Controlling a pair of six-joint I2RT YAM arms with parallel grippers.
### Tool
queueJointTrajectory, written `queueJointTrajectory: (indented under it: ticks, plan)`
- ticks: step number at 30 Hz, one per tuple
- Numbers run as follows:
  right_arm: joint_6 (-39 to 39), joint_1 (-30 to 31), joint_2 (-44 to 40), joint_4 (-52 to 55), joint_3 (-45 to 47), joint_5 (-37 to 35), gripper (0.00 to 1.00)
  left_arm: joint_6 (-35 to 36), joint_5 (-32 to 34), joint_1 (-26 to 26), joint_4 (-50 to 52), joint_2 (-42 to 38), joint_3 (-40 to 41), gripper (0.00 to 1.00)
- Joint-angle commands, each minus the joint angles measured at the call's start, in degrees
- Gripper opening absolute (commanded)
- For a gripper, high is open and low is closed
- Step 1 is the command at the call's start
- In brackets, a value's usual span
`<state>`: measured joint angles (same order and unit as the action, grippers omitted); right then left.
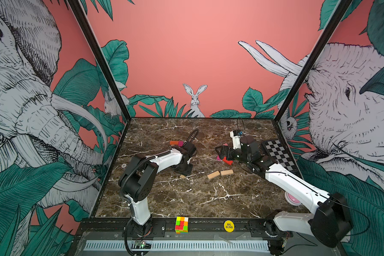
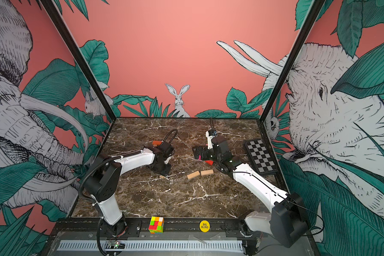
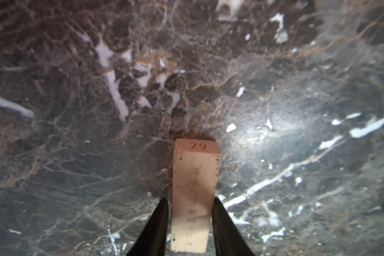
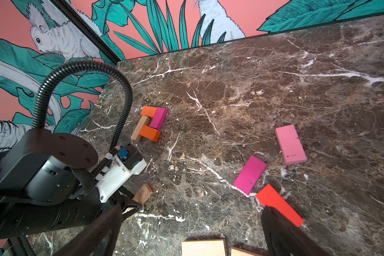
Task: Assemble the letter p with building blocks
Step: Pick up the building block from the center of the board, then assemble the building block at the center of the board.
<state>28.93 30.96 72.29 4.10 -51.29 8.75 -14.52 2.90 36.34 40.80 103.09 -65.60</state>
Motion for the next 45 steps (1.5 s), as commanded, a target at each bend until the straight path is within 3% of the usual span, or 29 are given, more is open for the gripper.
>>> queueJointTrajectory:
  ticks: [1, 9, 14, 23, 33, 45]
  plan:
    - [0.3, -0.3, -1.5, -1.5, 0.6, 0.1, 0.98, -1.4, 2.2, 0.4, 1.4, 0.4, -0.9, 0.30]
    - [0.7, -0.4, -2.3, -2.1, 1.5, 0.6, 0.98, -3.9, 8.2, -0.3, 1.9, -1.0, -0.6, 0.26]
    - [1.1, -0.4, -2.3, -2.9, 2.4, 1.2, 0.98, -4.5, 3.5, -6.4, 0.8, -2.3, -1.5, 0.24]
    - [1.5, -0.4, -5.2, -4.7, 5.4, 2.4, 0.98, -3.0, 1.7, -13.5, 0.7, -0.7, -4.6, 0.23]
    - [3.4, -0.4, -10.4, -6.8, 9.8, 1.8, 0.98, -1.2, 1.2, -16.2, 2.5, 4.9, -10.9, 0.23]
    - [3.5, -0.4, -10.3, -5.2, 9.5, 3.4, 0.98, 0.4, 1.1, -18.2, 2.9, 7.0, -11.5, 0.23]
